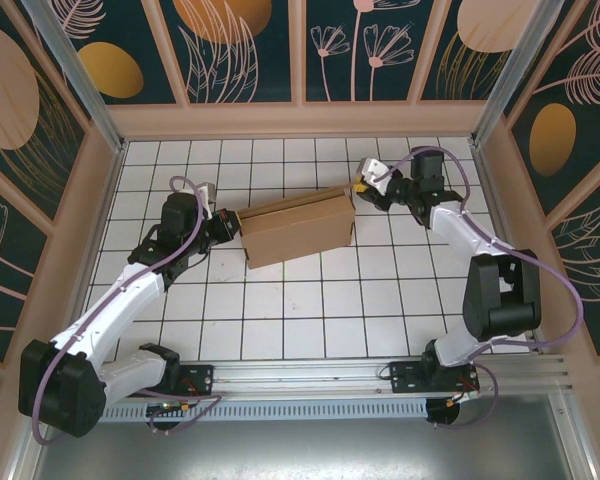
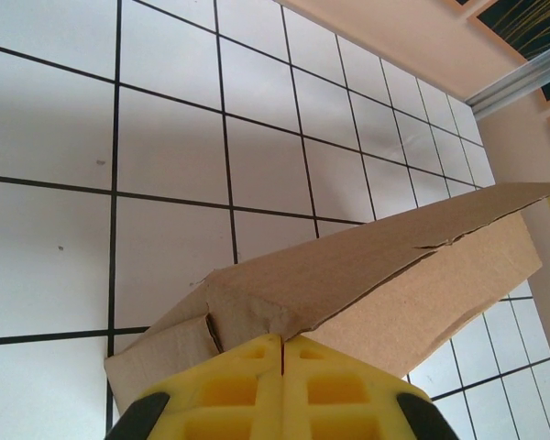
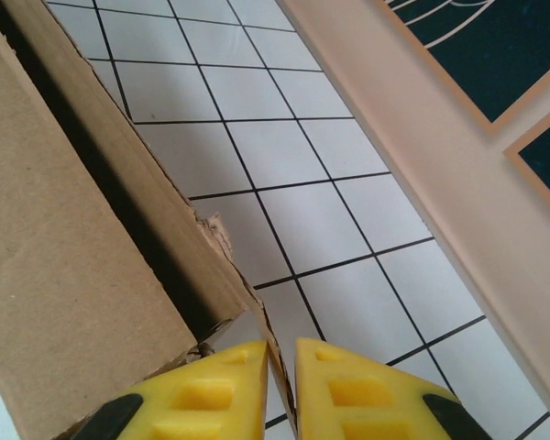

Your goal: Fold the paper box

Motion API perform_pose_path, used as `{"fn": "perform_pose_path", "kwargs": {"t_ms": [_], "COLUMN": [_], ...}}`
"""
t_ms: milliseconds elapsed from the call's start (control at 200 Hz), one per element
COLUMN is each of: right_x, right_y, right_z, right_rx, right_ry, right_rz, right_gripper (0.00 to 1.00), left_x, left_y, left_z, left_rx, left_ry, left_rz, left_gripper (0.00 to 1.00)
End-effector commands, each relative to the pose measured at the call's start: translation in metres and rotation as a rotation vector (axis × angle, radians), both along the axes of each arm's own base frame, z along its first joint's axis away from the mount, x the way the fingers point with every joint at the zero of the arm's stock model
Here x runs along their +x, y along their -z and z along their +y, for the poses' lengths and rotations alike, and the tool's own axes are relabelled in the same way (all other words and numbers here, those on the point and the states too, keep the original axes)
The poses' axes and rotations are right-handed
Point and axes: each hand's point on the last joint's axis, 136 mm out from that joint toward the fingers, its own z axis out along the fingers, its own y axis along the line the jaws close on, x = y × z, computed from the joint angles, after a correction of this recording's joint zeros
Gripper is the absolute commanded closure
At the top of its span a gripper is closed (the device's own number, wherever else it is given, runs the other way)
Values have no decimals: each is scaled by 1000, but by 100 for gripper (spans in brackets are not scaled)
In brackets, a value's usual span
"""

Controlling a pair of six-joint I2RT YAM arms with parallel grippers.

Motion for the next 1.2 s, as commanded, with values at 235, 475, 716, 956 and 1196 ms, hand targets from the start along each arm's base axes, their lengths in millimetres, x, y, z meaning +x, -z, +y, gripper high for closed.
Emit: {"fn": "perform_pose_path", "kwargs": {"t_ms": [235, 475, 716, 956, 1196], "right_x": [-5, -12, -18, -30, -28], "right_y": [7, -19, -13, -8, -7], "right_z": [12, 26, 35, 42, 35], "right_rx": [-37, 41, 64, 99, 224], "right_ry": [-20, 66, 242, 337, 552], "right_rz": [59, 174, 382, 500, 689], "right_gripper": [94, 100, 100, 100, 100], "left_x": [-14, -10, -5, -1, 0], "left_y": [25, 22, 20, 20, 26], "left_z": [1, 1, 2, 0, 2], "left_rx": [56, 65, 74, 77, 105], "left_ry": [25, 21, 13, 14, 16], "left_rz": [95, 89, 83, 80, 80], "left_gripper": [100, 100, 100, 100, 100]}}
